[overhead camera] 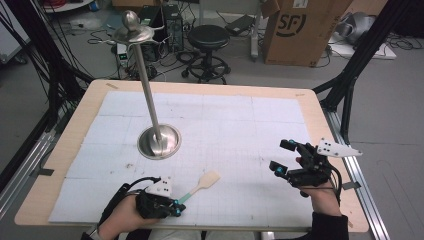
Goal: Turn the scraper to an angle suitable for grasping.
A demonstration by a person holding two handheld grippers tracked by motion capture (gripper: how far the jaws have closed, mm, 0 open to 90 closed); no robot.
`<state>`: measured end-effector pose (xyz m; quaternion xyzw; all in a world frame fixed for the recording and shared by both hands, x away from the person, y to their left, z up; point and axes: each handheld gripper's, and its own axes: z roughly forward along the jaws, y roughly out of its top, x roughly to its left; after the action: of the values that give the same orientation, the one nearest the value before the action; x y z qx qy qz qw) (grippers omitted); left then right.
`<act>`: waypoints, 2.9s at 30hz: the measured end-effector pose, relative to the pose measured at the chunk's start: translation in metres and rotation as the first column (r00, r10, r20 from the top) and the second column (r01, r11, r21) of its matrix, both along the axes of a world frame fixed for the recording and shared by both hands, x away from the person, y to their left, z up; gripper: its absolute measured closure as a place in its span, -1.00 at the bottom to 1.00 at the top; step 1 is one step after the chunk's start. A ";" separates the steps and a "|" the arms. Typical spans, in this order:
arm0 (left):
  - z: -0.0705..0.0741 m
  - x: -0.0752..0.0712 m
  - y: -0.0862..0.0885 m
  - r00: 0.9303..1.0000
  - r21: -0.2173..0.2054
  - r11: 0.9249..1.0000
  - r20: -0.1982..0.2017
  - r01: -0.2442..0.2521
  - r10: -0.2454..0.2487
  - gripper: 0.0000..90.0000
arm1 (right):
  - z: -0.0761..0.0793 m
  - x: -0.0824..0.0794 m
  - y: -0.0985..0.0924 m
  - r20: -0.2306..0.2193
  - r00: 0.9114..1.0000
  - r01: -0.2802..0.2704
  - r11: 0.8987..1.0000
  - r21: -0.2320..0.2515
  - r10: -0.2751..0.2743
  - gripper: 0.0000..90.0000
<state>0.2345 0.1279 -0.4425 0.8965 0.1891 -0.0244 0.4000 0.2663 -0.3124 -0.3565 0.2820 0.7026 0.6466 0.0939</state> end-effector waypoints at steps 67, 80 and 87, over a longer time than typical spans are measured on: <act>-0.003 0.067 -0.073 0.973 -0.032 0.973 0.018 -0.231 0.231 1.00 | 0.000 0.007 0.003 -0.013 1.000 -0.015 1.000 0.004 0.015 -0.89; -0.004 0.037 -0.046 0.985 -0.097 0.981 -0.001 -0.170 0.170 1.00 | -0.001 0.007 0.002 -0.020 1.000 -0.007 1.000 -0.001 0.007 -0.89; -0.007 0.044 -0.042 0.975 -0.080 0.973 0.023 -0.218 0.220 1.00 | -0.002 0.008 0.004 -0.020 1.000 -0.013 1.000 -0.009 0.012 -0.89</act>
<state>0.2783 0.0860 -0.4499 0.8544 0.2794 0.0270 0.4372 0.2742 -0.3081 -0.3580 0.2836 0.7080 0.6412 0.0841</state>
